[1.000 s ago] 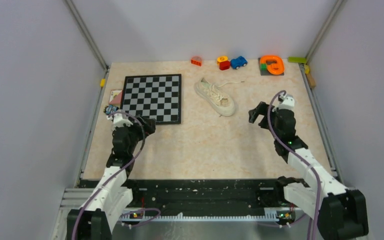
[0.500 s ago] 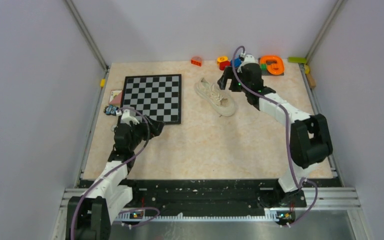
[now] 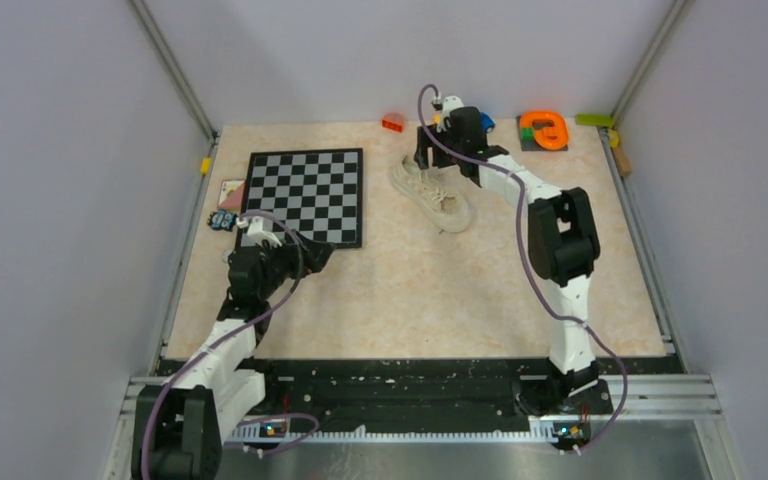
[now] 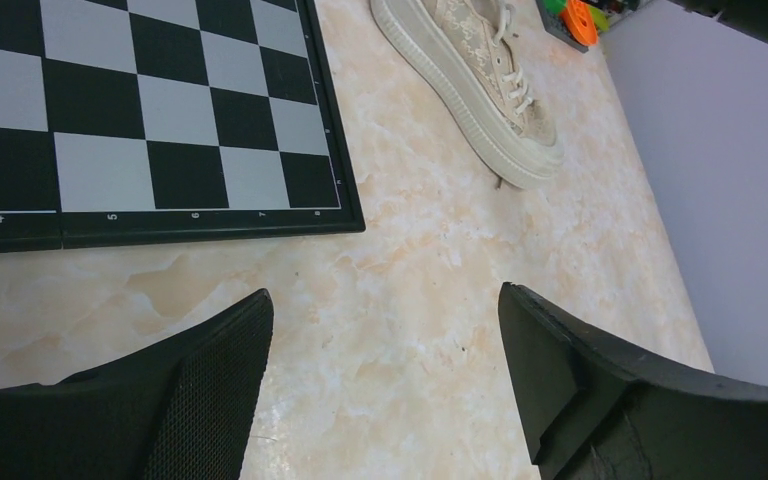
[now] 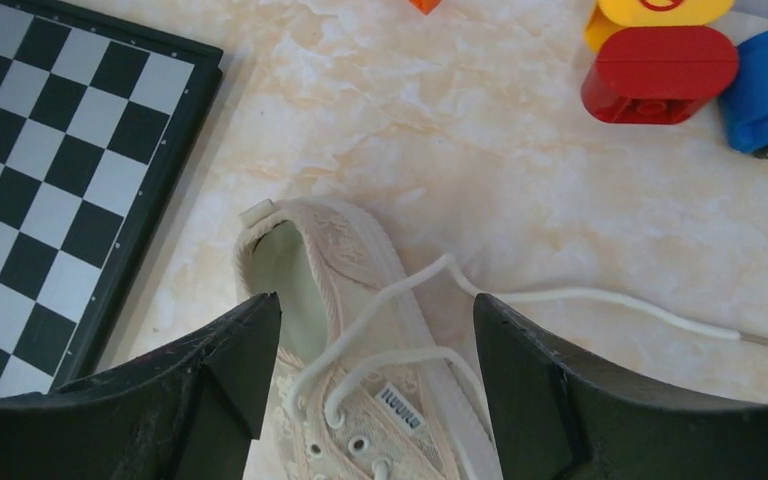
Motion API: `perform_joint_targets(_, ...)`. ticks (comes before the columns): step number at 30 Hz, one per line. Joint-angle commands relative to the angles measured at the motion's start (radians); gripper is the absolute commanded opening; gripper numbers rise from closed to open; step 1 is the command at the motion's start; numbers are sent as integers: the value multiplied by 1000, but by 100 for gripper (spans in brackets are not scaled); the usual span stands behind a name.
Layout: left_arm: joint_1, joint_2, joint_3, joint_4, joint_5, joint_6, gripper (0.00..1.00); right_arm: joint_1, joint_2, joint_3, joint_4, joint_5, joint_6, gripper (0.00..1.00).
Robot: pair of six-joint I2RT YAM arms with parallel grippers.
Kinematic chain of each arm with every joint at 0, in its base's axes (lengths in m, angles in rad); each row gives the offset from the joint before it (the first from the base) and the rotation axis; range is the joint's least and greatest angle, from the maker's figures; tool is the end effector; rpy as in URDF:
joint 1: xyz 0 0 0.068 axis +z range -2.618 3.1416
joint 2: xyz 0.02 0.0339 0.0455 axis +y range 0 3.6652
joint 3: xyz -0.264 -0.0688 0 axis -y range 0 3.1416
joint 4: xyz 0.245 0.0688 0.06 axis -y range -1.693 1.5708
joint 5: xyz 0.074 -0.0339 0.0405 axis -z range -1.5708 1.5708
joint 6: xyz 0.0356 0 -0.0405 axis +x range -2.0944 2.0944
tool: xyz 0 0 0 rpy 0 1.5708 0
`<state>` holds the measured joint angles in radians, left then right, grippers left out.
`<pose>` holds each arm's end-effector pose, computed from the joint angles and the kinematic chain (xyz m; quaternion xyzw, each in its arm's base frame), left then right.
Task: Tie the shoes
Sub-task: Move the shoe to the center of the board.
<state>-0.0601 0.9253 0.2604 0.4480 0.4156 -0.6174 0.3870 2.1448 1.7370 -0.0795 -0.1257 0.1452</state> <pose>0.1939 -0.0261 0.1975 -0.0855 0.7688 -0.3554 0.5247 0.4693 0.1961 0.2419 -0.1353 0.8450 0.1872 0.4824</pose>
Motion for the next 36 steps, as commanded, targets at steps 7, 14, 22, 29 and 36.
perform_joint_targets(7, -6, 43, 46, 85, 72, -10, 86, 77, 161, 214, -109, 70, -139, 66)
perform_joint_targets(14, -9, 87, 65, 83, 96, -15, 85, 101, 165, 261, -176, 161, -183, 5)
perform_joint_targets(22, -60, 69, 87, 40, 71, 16, 84, 142, -164, -97, -127, -99, -175, 0)
perform_joint_targets(29, -228, 102, 165, -57, -21, 124, 84, 251, -459, -398, -190, -269, -352, 27)
perform_joint_targets(36, -305, 196, 235, -89, -53, 179, 88, 258, -734, -622, -162, -79, -18, 74)
